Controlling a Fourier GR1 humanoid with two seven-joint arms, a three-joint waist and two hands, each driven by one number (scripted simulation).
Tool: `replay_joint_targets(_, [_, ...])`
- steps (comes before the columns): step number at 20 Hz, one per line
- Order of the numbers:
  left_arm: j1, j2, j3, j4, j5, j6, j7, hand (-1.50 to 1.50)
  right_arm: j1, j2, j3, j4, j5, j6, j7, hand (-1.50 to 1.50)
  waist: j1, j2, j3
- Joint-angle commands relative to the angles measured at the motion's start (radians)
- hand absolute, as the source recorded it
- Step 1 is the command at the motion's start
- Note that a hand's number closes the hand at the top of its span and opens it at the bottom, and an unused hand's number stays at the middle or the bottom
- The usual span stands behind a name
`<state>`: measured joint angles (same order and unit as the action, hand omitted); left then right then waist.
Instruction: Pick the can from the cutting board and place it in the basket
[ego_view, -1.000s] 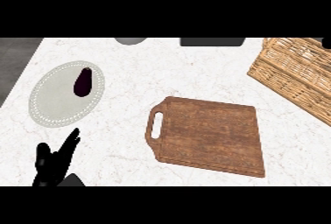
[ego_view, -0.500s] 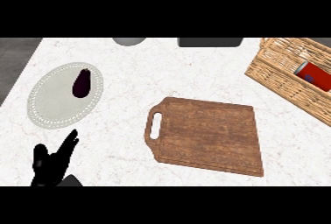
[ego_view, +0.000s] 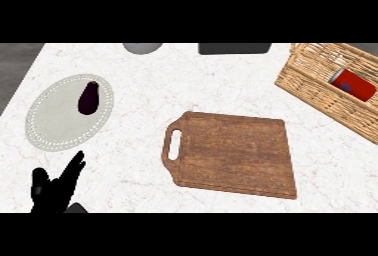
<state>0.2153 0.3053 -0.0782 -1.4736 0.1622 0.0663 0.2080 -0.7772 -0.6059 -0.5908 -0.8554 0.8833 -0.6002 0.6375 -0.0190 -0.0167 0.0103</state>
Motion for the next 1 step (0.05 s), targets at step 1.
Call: replay_joint_targets(1, [-0.011, -0.032, 0.001, 0.098, -0.01, 0.002, -0.03, 0.0, 0.148, -0.002, -0.035, -0.195, -0.078, 0.074, 0.029, -1.5, -0.022, 0.005, -0.012])
